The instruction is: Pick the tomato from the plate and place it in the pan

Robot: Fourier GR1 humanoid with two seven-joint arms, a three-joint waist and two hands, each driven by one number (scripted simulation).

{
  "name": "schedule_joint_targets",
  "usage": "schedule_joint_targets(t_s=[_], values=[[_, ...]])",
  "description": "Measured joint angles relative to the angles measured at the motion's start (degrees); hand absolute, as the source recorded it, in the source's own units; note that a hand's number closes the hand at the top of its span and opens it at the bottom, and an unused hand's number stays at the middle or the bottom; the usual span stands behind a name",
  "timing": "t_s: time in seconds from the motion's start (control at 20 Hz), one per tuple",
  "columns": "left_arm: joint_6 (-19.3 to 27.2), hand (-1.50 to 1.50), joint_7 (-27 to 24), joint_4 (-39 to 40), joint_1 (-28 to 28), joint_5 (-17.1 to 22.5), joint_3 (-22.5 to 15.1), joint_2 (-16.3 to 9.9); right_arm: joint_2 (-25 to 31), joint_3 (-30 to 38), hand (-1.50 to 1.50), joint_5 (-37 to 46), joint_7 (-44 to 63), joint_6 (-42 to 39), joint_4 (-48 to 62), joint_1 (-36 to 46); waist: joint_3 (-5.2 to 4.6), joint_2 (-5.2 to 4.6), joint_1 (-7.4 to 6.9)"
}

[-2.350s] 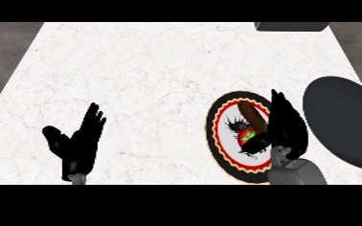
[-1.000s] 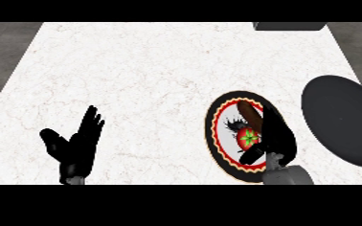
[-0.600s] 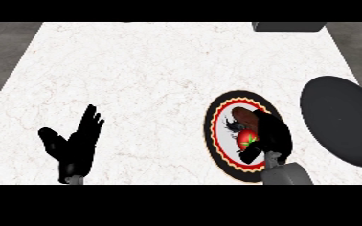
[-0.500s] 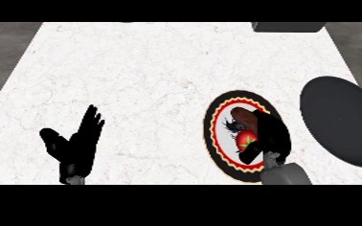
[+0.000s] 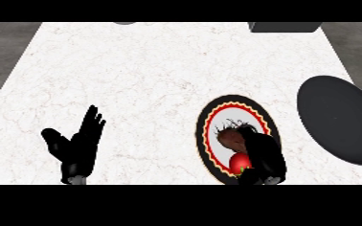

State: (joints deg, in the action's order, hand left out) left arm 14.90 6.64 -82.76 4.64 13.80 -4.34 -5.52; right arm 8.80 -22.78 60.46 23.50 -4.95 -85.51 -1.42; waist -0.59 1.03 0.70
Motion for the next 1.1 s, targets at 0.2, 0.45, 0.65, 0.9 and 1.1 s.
schedule_joint_targets(t_s=[0.2, 0.45, 0.65, 0.9, 1.1], values=[[0.3, 0.00, -0.3, -0.2, 0.6, 0.1, 0.5, 0.0, 7.6, -7.4, 1.50, 1.9, -10.2, 1.7, -8.1, -7.9, 0.25, 0.00, 0.60], [-0.1, 0.00, 0.0, -0.8, 0.7, 0.6, 1.6, -0.9, 16.8, -9.3, 1.50, 5.3, -16.8, 10.7, -21.6, -18.0, 0.49, -0.26, 1.24], [0.2, 0.00, -0.1, -0.8, 1.2, 0.6, 1.8, -0.6, 20.5, -6.3, 1.50, 5.1, -18.7, 19.5, -32.8, -24.9, 0.55, -0.24, 2.03], [-0.4, 0.00, -0.3, -0.7, 1.3, 0.5, 1.6, -0.7, 24.1, -0.3, 1.50, -0.3, -19.3, 25.3, -45.8, -34.8, 0.56, -0.49, 1.57], [-1.1, 0.00, -0.6, 0.6, 0.0, 0.3, 1.4, -0.4, 26.2, 6.9, 1.50, -5.8, -21.0, 27.4, -47.1, -37.9, 0.59, -0.75, 0.76]])
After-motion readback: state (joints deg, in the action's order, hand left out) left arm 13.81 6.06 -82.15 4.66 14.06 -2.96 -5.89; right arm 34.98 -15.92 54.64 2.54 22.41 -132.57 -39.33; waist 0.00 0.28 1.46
